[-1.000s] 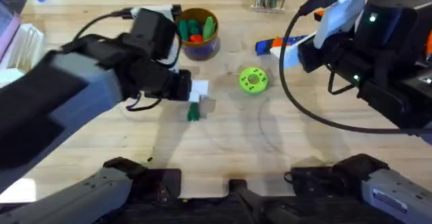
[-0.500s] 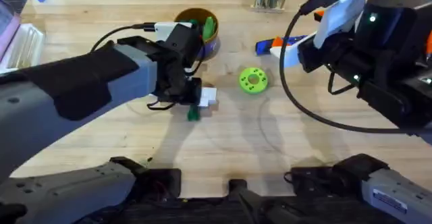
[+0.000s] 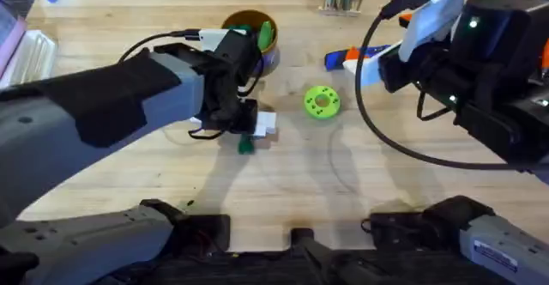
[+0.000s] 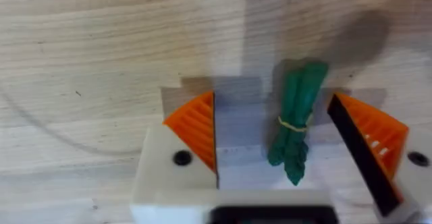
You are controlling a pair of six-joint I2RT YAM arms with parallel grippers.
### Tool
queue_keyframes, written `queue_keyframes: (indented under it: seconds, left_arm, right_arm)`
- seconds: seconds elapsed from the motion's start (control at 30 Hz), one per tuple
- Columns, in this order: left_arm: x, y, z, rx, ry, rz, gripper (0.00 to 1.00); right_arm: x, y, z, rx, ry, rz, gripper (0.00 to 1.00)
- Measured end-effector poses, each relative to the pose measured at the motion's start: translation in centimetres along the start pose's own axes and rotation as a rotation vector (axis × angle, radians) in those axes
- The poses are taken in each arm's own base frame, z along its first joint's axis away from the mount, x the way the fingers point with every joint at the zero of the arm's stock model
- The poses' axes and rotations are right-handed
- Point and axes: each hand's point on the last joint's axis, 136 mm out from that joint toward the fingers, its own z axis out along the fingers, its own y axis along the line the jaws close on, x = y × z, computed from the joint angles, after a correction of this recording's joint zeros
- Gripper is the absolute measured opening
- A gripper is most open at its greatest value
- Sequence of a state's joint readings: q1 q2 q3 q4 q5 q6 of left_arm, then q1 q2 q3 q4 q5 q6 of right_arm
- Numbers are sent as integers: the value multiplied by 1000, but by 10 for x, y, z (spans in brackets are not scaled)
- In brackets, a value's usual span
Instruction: Pick up the gripper from the table and insert it into the empty holder that is missing its gripper. Then pick up a screw, insert it into the mounting hole, and use the screwdriver to tighten it. Finally, clean up the table by picking up the vegetable and placing it into the bucket.
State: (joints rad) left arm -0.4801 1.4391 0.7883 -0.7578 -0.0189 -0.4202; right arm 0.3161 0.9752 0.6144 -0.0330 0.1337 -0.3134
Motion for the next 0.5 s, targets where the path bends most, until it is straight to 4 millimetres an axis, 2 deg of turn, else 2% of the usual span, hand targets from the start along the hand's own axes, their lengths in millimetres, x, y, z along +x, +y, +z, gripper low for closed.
queue_keyframes:
  seconds: [0.03,0.07,0.13,0.23,0.27,0.4,0.5]
  left_arm:
    - [0,0,0,-1,1,-1,969]
    - [0,0,0,1,2,-2,867]
    - [1,-1,0,7,5,-4,595]
    - [1,-4,0,20,9,-3,110]
    - [0,-5,-1,27,6,-3,39]
    - [4,-6,-3,28,29,-1,25]
    - [5,-6,-13,21,55,4,25]
  right_arm:
    - [0,0,0,0,0,0,992]
    - [0,0,0,0,0,0,990]
    - [0,0,0,0,0,0,990]
    - [0,0,0,0,1,0,992]
    - [0,0,0,0,0,0,992]
    - [0,0,0,0,1,0,992]
    - [0,0,0,0,1,0,992]
